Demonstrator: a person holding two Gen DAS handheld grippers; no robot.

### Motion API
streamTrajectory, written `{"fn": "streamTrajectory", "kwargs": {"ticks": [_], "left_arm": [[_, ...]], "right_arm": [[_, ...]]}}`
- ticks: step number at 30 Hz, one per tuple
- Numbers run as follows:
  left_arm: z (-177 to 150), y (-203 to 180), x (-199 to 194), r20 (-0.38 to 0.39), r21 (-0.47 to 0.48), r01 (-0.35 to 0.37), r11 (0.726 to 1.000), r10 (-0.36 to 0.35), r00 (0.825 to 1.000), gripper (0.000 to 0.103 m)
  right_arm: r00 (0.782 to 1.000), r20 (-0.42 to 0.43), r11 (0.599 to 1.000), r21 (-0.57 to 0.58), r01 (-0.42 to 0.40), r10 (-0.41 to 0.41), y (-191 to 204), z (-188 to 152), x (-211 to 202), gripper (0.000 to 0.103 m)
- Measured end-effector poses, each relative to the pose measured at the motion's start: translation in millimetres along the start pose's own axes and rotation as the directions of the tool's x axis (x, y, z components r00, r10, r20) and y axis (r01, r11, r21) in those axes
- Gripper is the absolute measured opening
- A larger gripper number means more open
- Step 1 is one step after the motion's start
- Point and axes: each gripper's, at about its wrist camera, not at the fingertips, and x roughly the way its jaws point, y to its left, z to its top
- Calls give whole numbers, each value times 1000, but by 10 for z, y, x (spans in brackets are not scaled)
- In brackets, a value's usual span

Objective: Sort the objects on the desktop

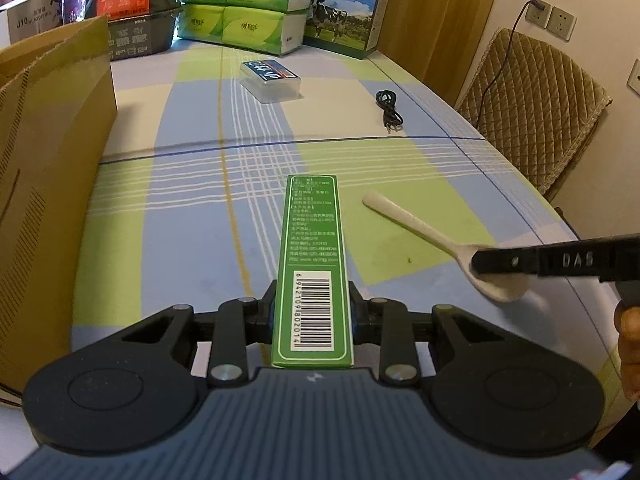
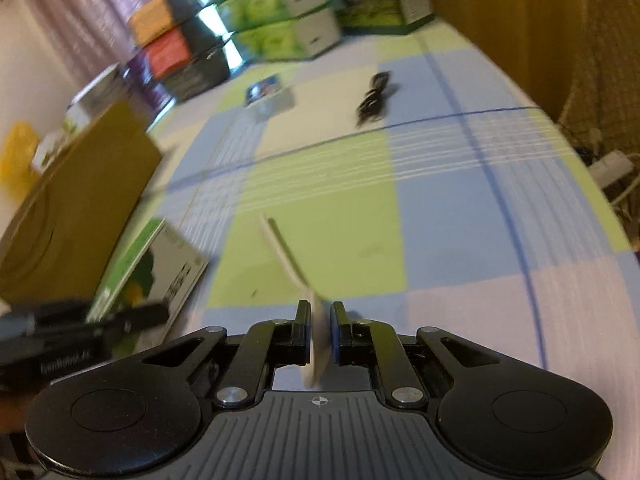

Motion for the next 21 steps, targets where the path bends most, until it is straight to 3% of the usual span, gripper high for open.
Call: {"fn": "streamTrajectory", "kwargs": {"ticks": [1,2,3,5,9,15,21], "left_arm": [[2,-8,6,-1,-1,-1,1000,1,1000,26],[3,-13,8,0,-2,-1,1000,1,1000,26],[6,-20,10,1,-1,-1,1000,1,1000,26],[10,-33,8,6,3,-5,1000,5,1000,26],[7,-37,0,20,7,-10,1000,10,1000,26],[12,-46,11,25,12,-11,1000,11,1000,26],[17,-39,19,29,15,-15,1000,15,999,31]], "right_arm": [[1000,11,1000,-9,4,-4,-3,4,-23,9],[1000,15,1000,-28,5,-5,12,11,-50,17],[1000,20,998,-63,12,-10,43,-1,-70,35],[999,37,983,-178,45,-39,155,-50,-102,58],[994,53,914,-390,109,-96,323,-186,-57,58],[991,50,860,-493,131,-123,360,-298,28,47],[995,41,883,-458,103,-95,328,-285,60,31]]}}
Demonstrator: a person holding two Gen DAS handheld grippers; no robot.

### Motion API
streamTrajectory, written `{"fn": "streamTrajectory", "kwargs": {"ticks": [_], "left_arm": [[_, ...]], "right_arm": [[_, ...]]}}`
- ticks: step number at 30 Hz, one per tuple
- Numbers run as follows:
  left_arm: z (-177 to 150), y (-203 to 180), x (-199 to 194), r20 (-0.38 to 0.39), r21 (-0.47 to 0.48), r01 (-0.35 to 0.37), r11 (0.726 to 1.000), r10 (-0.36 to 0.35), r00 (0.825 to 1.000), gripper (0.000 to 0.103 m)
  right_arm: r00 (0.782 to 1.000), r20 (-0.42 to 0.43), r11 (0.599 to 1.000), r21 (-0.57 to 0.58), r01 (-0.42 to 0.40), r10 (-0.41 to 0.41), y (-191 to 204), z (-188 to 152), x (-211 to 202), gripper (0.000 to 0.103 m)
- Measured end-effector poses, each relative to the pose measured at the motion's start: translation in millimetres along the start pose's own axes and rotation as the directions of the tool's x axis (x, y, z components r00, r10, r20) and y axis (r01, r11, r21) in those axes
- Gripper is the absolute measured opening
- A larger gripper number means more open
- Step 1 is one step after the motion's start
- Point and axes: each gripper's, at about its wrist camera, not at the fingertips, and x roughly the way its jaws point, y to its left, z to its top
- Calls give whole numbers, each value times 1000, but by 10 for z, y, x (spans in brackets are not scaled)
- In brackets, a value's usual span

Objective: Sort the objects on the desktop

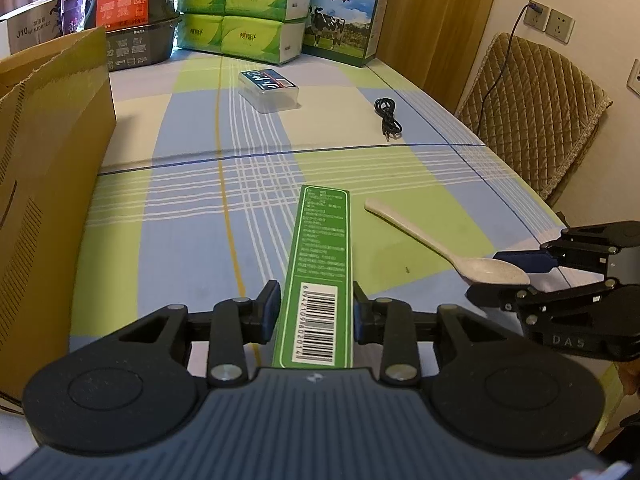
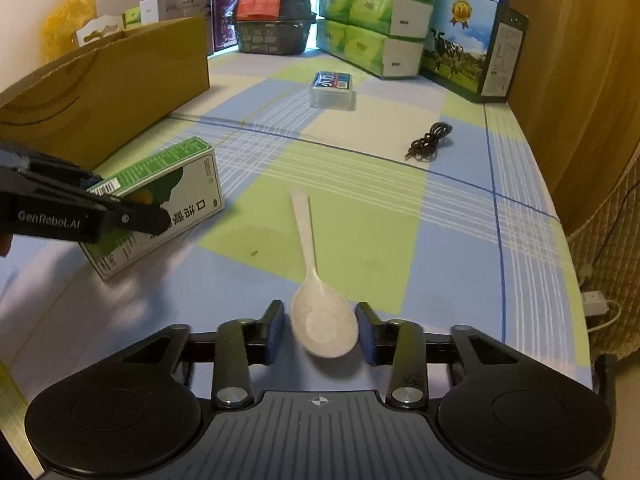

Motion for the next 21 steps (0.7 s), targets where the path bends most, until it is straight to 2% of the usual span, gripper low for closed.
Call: {"fn": "streamTrajectory", "kwargs": {"ticks": [8,14,21], "left_arm": [[4,-33,26,-5,43,-21,999,21,1000,32],[-6,-46,51,-6,58,-29,998,29,1000,32],[-2,-61,77,-7,60,-28,998,29,1000,32]], "right_arm": [[1000,-4,1000,26,4,-4,15,37,2,31],[1000,11,998,-59,25,-24,109,48,16,31],[1000,18,999,-49,18,-17,84,49,45,31]]}}
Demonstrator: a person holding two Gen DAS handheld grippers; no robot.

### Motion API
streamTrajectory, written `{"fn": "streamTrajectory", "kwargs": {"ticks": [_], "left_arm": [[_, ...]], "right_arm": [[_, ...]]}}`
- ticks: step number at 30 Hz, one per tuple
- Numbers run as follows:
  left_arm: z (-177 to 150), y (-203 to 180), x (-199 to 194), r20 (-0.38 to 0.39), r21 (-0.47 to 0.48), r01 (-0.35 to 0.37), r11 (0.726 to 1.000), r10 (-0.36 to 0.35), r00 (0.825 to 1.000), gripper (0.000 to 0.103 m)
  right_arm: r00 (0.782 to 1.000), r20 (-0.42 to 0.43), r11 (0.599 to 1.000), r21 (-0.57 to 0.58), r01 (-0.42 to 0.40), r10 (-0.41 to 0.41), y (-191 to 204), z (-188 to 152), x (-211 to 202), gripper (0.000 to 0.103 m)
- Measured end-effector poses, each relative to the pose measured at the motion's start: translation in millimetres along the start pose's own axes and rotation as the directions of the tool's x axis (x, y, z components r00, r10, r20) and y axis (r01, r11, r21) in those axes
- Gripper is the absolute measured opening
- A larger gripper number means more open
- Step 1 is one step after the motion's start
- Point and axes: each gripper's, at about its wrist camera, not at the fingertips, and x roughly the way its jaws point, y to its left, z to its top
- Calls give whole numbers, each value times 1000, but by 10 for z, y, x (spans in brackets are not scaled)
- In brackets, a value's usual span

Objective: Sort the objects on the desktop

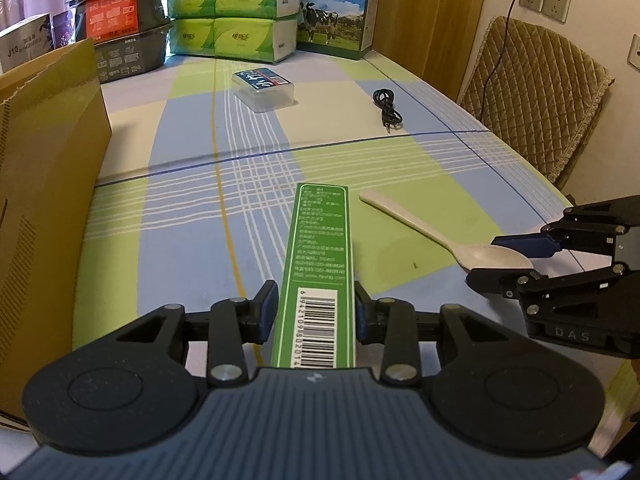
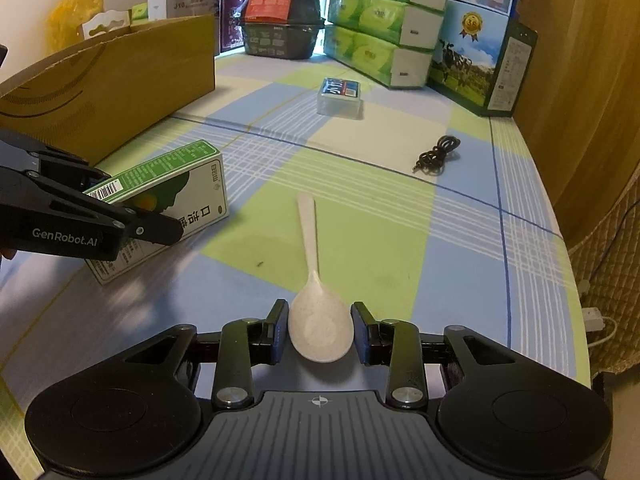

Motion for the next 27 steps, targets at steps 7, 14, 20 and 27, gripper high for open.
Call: {"fn": "streamTrajectory", "kwargs": {"ticks": [7,14,20,27], "left_arm": [[7,-8,17,0,0,-1,1000,1,1000,32],[22,-13,22,5,1,2,1000,-2,1000,32],[37,-22,29,6,8,1,1000,-1,1000,32],[52,-41,65,-17,23,-24,999,24,1000,31]], "right_arm": [[1000,-2,999,31,-5,5,-22,13,8,31],[1000,-14,998,69,1,0,-31,43,6,31],[1000,11,988,151,-14,13,-101,90,-23,31],[999,13,986,164,-34,32,-84,123,-14,31]]}}
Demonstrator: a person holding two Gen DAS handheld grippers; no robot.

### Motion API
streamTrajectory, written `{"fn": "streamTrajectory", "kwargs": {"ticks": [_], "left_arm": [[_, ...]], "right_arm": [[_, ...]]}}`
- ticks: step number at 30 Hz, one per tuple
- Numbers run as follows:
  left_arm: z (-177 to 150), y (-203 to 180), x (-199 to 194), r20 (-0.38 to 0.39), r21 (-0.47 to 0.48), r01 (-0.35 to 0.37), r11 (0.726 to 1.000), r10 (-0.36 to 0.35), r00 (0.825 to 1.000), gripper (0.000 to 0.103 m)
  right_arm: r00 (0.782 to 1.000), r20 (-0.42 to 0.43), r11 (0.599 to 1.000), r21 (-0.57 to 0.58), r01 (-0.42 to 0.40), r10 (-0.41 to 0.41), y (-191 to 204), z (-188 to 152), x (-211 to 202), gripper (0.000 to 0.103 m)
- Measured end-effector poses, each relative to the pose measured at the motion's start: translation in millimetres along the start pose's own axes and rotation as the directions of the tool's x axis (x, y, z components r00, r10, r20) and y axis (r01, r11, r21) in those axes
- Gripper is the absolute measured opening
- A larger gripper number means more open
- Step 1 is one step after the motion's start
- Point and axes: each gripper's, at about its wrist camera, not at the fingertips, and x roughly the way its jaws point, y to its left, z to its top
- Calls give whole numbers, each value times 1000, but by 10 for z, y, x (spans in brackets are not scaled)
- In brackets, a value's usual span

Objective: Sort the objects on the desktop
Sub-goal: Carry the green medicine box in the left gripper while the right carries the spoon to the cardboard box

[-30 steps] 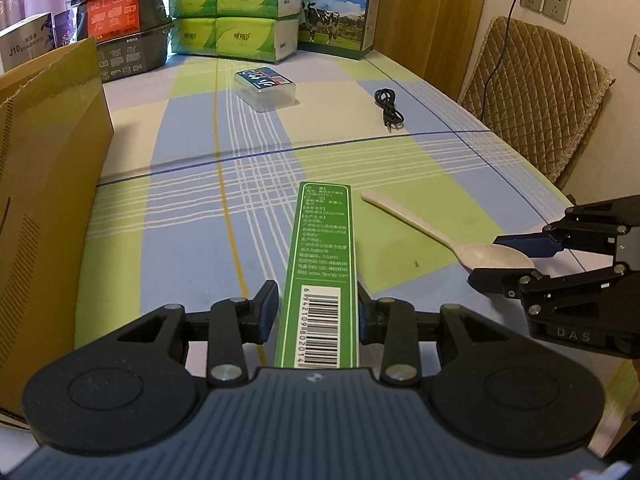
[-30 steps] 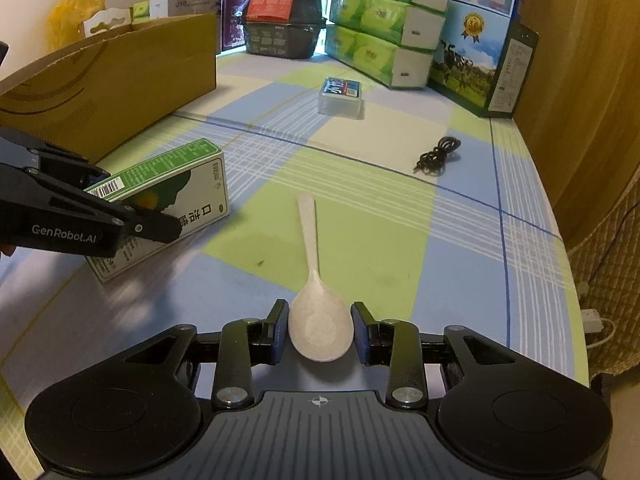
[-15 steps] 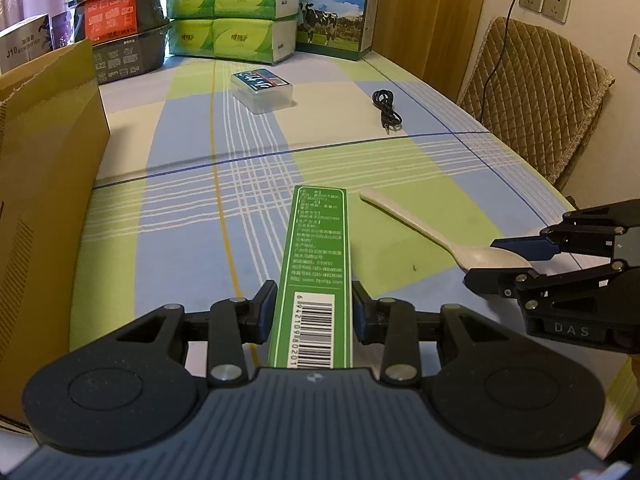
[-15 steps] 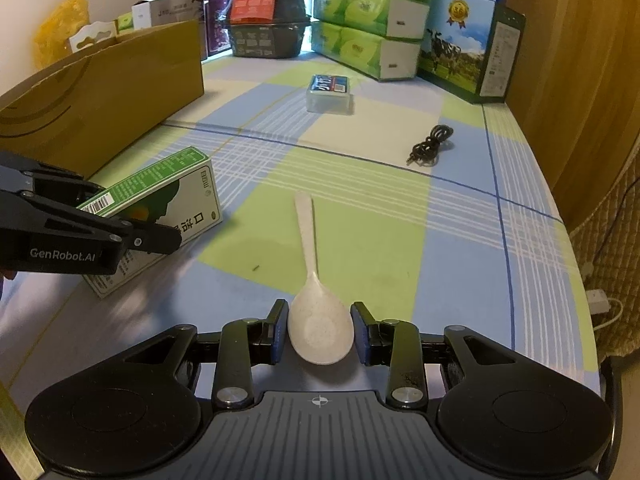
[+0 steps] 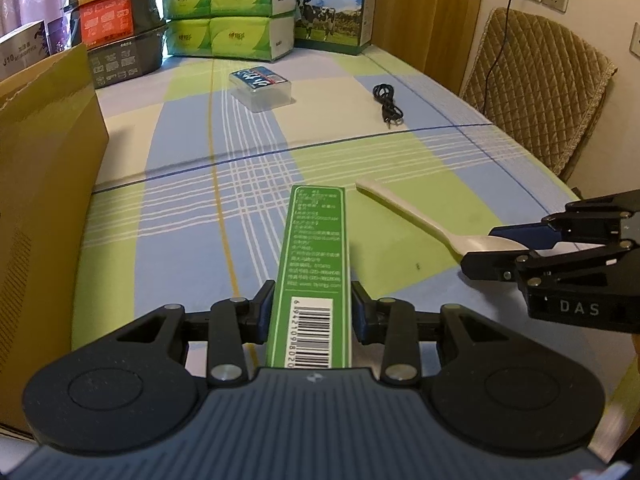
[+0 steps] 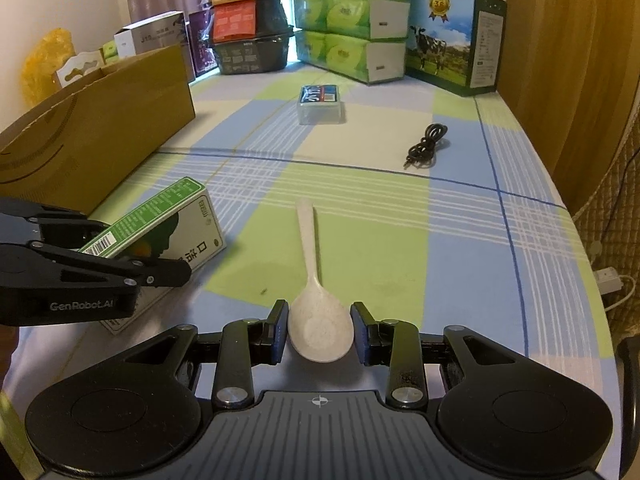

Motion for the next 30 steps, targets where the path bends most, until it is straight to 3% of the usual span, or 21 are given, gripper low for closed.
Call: {"fn": "streamTrajectory", "kwargs": {"ticks": [3,18,30], "left_arm": [[-3,10,15,-10,-5,2,1000,-2,1000,26],[83,-39,-204,30,-1,24,1000,-24,999,25],[135,-4,-516,50,-48,50,998,-48,998,25]], "right_arm": [[1000,2,1000,6,-2,2,0,3,-2,31],[998,64,999,24,-22,20,140,135,-150,31],[992,122,996,87,14,-25,291,153,-526,31]]}}
